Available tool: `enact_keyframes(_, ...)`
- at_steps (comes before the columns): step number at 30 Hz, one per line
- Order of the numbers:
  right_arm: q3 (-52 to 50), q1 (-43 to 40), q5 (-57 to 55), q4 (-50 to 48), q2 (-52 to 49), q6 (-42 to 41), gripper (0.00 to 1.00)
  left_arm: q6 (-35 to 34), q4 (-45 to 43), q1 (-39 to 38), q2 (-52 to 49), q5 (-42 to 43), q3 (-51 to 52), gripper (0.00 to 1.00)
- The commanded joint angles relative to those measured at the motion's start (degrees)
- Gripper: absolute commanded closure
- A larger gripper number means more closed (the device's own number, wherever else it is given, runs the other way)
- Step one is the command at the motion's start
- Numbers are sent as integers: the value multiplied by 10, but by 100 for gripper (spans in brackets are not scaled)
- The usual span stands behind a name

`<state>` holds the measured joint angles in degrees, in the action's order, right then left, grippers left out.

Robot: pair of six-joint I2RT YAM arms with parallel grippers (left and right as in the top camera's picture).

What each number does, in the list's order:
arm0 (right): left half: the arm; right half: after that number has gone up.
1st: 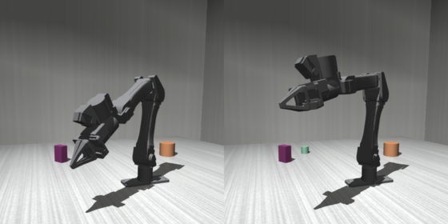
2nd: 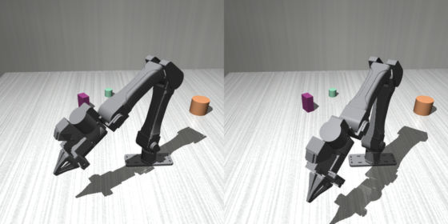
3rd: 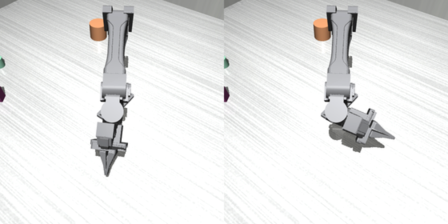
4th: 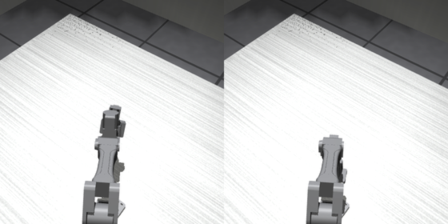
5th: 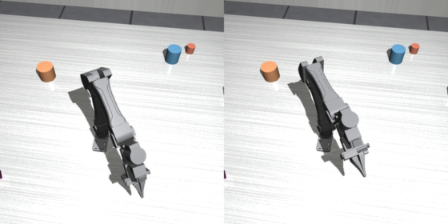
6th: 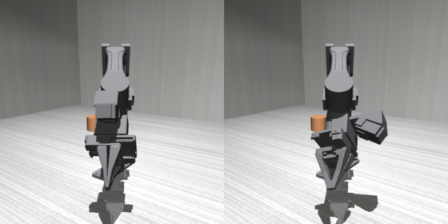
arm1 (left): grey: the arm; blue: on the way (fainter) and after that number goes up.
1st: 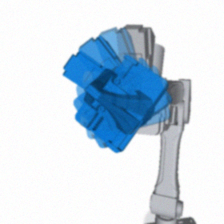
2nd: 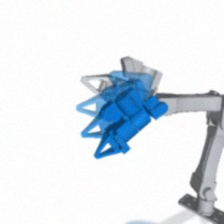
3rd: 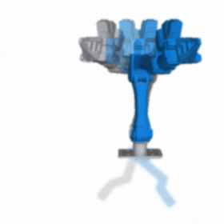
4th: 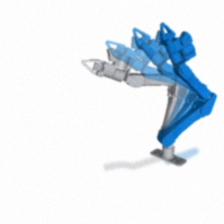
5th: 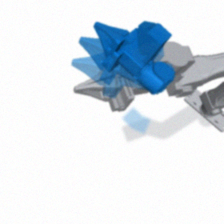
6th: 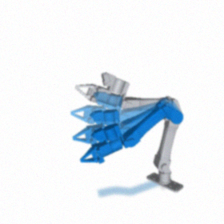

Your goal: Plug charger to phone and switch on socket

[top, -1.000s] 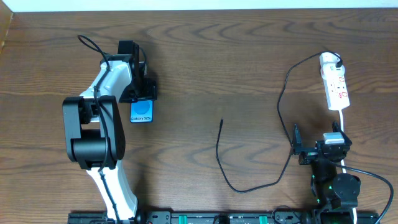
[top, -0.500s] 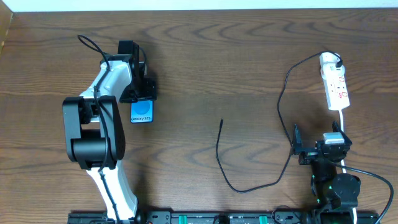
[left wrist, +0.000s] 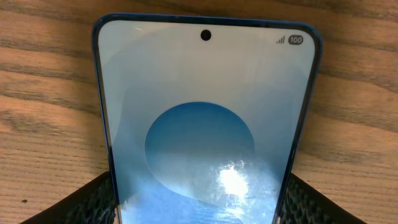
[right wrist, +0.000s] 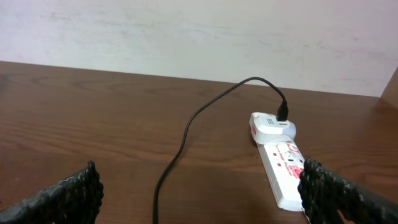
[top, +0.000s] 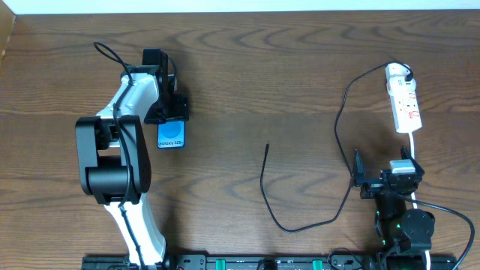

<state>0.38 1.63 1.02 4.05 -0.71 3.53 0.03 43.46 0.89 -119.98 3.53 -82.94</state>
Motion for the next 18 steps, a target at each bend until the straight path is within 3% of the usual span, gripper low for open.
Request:
enact_keyframes(1, 0, -1, -5, 3, 3, -5, 1, 0, 10, 0, -19, -16, 22, 87)
enact_keyframes(6, 0, -1, -5, 3, 3, -5, 1, 0, 10, 0, -19, -16, 22, 92)
enact_keyframes(18, 0, -1, -5, 3, 3, -5, 1, 0, 10, 0, -19, -16, 22, 92)
